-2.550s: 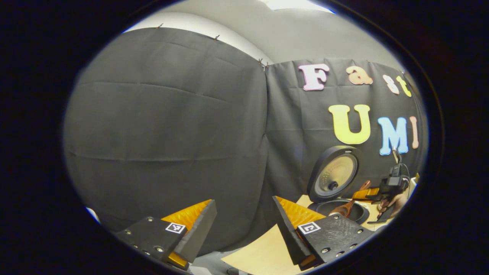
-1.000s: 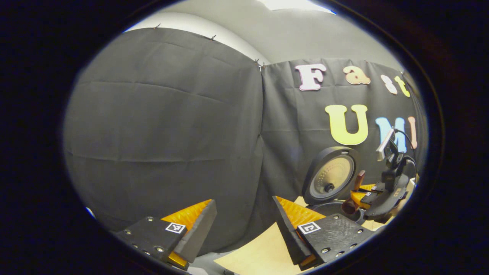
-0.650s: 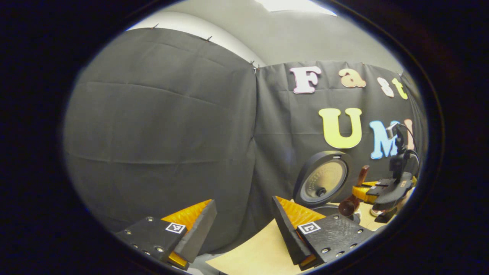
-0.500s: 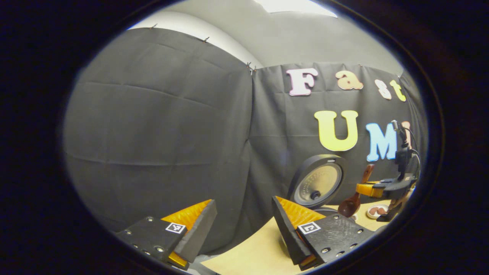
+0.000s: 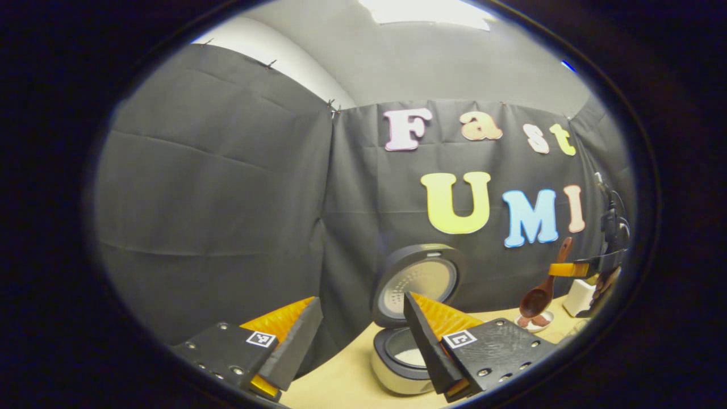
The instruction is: Close the left gripper, press the button to open the rice cooker; take a wooden spoon from the chopstick holder with the right hand, scoop a spoonful of rice and pour it into the rice cooker, then put the wooden spoon back into the chopstick holder.
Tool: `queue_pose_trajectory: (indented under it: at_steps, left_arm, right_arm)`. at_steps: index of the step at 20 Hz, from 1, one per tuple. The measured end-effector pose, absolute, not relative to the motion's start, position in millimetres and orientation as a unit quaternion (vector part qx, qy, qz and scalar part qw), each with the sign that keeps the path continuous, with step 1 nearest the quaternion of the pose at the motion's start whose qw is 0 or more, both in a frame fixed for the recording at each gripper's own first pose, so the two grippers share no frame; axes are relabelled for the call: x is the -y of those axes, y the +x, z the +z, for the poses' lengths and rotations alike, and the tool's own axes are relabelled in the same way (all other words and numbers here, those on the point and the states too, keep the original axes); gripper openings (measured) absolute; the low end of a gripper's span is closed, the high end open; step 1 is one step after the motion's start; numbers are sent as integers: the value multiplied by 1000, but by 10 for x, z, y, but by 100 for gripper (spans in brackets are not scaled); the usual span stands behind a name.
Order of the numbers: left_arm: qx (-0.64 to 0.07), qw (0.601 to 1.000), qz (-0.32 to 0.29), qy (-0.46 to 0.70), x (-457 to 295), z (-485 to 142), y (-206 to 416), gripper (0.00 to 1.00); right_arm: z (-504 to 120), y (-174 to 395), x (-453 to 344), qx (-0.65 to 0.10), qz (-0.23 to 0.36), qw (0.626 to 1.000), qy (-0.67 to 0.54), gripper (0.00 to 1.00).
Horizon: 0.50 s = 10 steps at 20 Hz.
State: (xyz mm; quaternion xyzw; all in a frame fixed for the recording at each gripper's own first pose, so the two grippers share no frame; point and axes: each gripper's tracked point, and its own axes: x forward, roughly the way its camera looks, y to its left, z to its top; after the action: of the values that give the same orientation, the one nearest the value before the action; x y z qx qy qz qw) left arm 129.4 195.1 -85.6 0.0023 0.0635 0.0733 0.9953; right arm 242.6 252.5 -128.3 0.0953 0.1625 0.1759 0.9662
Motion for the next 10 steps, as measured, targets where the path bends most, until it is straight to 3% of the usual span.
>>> queue_pose_trajectory:
  at_steps: [2, 3, 7, 8, 10]
  left_arm:
    - [-61, 997, 57, 0, -1763, -817, 1361, 86]
    - [-59, 997, 49, 0, -1667, -782, 1398, 86]
    - [-49, 998, 25, 0, -1352, -685, 1476, 86]
    - [-49, 999, 21, -1, -1285, -675, 1501, 86]
    - [-50, 999, 12, -1, -1146, -680, 1530, 86]
  right_arm:
    - [-1313, 2421, -2147, -165, 145, 971, 96, 5]
    - [-1339, 2410, -1962, -167, 131, 973, 96, 9]
    - [-1432, 2298, -1332, -179, 85, 974, 107, 6]
    - [-1455, 2269, -1192, -182, 73, 975, 107, 12]
    - [-1535, 2186, -929, -190, 53, 975, 106, 9]
